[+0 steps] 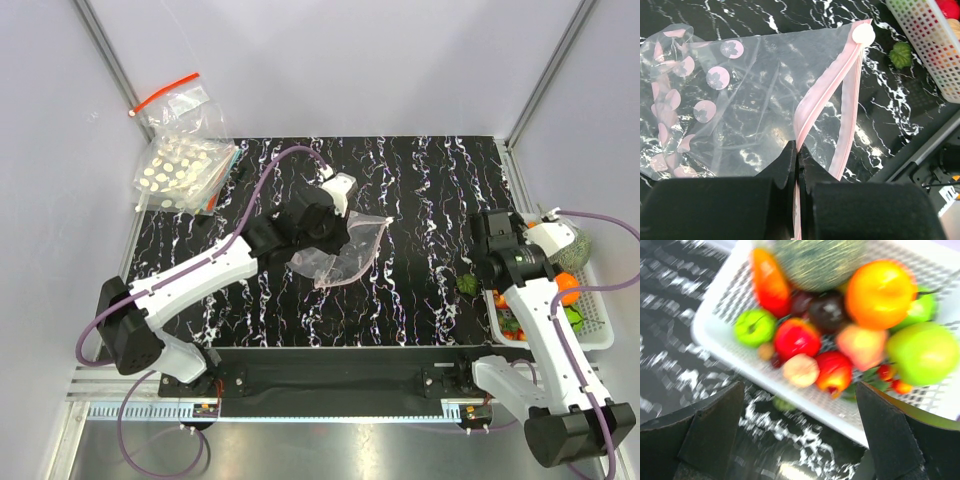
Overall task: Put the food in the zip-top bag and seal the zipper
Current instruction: Pick up the fake fruit from the bin.
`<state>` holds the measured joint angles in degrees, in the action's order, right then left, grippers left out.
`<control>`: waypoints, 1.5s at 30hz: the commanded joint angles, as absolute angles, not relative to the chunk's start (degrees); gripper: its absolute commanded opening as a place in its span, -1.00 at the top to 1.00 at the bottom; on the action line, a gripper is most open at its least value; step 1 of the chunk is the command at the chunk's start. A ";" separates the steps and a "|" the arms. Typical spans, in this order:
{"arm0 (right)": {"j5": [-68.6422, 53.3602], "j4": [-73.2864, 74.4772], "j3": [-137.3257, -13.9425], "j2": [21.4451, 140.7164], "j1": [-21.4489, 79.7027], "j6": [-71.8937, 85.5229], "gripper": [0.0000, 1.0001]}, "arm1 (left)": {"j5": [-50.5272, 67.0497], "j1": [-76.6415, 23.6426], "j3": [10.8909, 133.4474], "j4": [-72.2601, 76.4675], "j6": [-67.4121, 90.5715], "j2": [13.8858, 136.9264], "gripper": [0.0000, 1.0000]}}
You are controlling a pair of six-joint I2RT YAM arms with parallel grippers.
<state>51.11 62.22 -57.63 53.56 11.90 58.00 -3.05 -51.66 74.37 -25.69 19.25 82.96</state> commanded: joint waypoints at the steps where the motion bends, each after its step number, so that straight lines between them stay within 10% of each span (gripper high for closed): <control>1: 59.59 63.40 -58.46 53.53 7.57 59.60 -0.99 | -0.26 -52.21 74.00 -21.28 18.63 82.35 1.00; 15: 31.31 44.57 -53.44 55.01 -22.23 39.03 -0.99 | 1.67 -53.17 73.74 -20.48 18.54 82.18 1.00; 45: 25.22 36.04 -48.43 61.35 -33.31 36.92 -0.99 | 1.41 -53.96 75.85 -21.36 17.84 84.82 1.00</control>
